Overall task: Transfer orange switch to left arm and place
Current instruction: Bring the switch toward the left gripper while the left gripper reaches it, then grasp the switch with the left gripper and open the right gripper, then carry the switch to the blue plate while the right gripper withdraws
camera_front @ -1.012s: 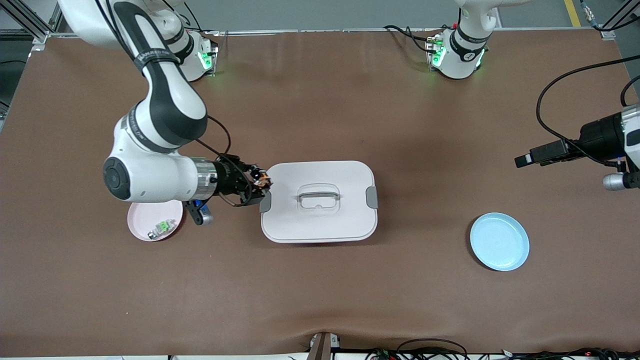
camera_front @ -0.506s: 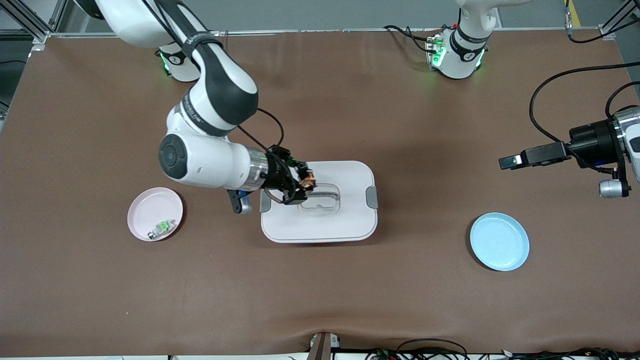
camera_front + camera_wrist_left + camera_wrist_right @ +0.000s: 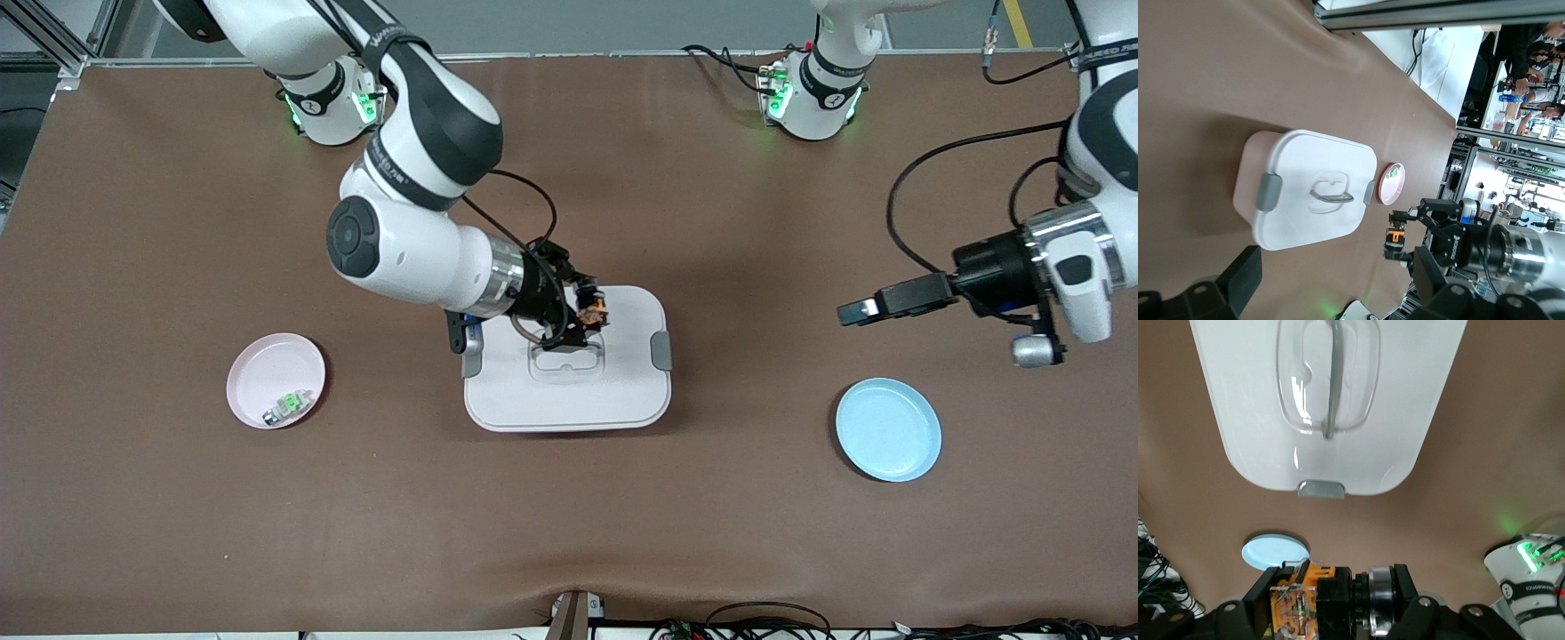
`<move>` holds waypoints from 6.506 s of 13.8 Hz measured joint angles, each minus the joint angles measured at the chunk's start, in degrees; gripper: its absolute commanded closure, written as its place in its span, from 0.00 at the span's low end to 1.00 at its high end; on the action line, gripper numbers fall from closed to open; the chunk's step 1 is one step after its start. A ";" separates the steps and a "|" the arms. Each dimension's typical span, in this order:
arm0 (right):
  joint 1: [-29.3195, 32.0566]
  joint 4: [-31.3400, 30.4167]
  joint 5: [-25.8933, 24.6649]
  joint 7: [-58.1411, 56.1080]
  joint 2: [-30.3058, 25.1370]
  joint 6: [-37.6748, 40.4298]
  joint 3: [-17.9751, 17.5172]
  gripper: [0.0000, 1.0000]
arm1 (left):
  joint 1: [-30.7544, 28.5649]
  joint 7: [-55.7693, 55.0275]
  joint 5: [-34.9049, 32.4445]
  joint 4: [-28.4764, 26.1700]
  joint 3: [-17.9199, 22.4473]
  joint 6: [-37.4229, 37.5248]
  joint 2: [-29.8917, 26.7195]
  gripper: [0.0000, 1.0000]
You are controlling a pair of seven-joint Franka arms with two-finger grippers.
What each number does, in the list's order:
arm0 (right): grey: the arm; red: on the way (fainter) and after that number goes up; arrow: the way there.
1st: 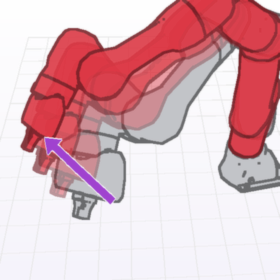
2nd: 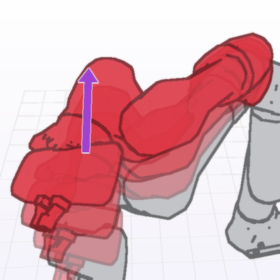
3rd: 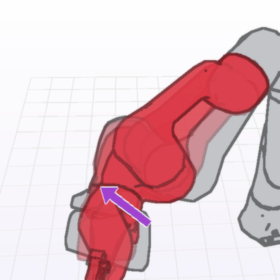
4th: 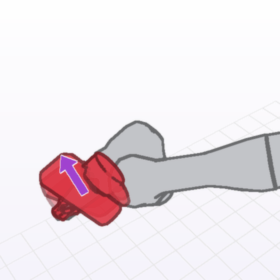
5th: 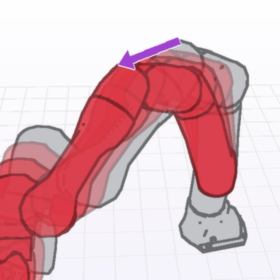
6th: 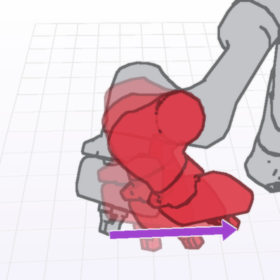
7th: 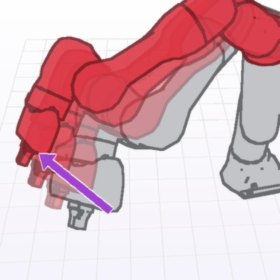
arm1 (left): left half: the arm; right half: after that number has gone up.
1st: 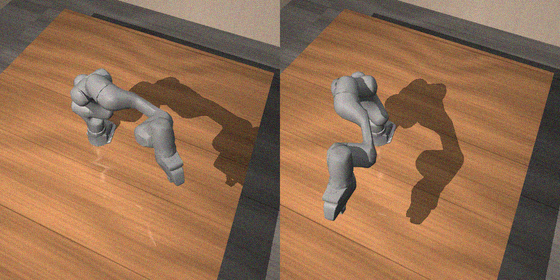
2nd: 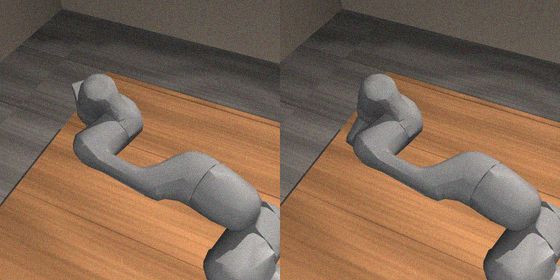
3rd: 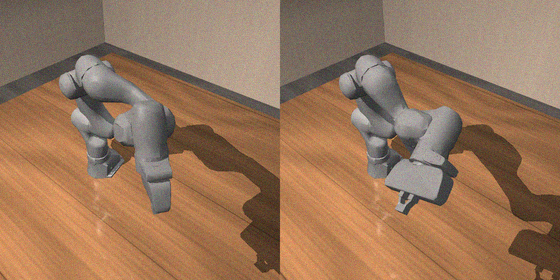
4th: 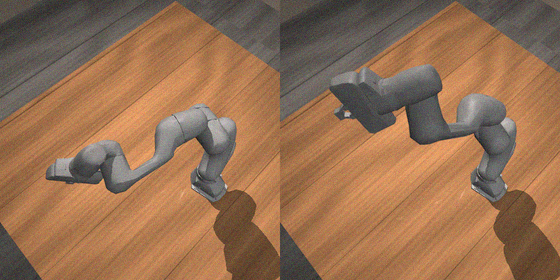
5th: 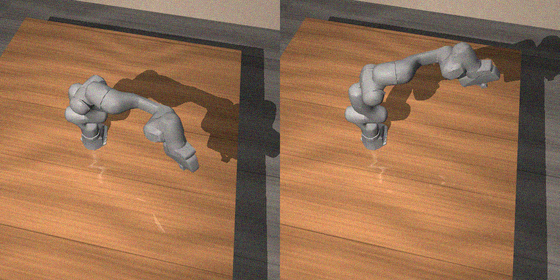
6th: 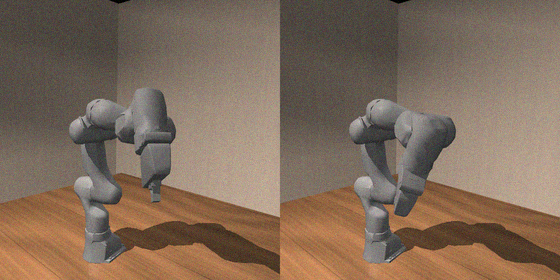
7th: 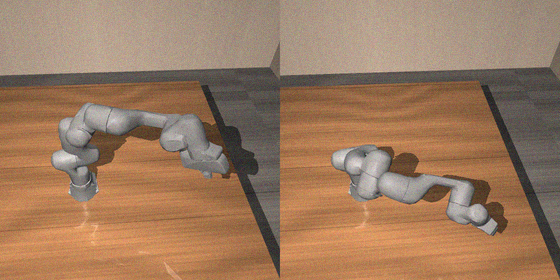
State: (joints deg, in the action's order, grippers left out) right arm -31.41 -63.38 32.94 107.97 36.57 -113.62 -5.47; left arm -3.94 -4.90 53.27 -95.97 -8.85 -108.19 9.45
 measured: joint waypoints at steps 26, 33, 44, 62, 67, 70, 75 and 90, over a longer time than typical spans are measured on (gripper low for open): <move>-8.22 5.56 0.40 17.61 1.40 -13.75 0.03 1.00 | 4.88 -3.24 0.01 -0.98 -10.56 -3.61 2.09 0.00; -8.20 6.27 0.98 18.23 1.62 -14.19 0.01 1.00 | 5.21 -3.92 0.02 -1.00 -10.65 -4.89 3.30 0.48; -8.39 6.84 1.82 18.34 2.89 -14.96 -0.34 0.52 | 5.28 -4.30 -2.36 0.04 -10.84 -5.26 3.28 1.00; 1.37 9.00 1.69 -13.81 2.49 10.28 0.50 0.00 | 0.77 -9.18 -25.56 -0.48 -10.13 0.44 3.55 1.00; 6.87 9.52 -4.58 -38.98 0.40 25.57 1.66 0.00 | -0.77 -15.73 -42.51 -0.60 -9.96 5.78 3.59 1.00; 9.02 9.55 -12.41 -55.03 -2.04 32.38 1.70 0.00 | -1.60 -19.16 -50.33 -0.73 -9.85 5.91 4.22 1.00; 14.11 9.54 -23.71 -82.22 -4.74 36.35 1.88 0.00 | -8.20 -22.35 -54.61 -0.41 -9.53 2.15 7.10 1.00; 30.73 7.27 -35.65 -112.49 -9.78 37.10 2.98 0.00 | -11.36 -41.38 -65.66 9.68 -7.91 -8.06 28.22 1.00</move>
State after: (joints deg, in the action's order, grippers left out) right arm -0.69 -56.11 -2.71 -4.52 26.78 -76.52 -2.49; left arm -15.30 -46.28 -12.39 -86.29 -16.75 -116.26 37.67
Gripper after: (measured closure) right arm 0.000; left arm 0.665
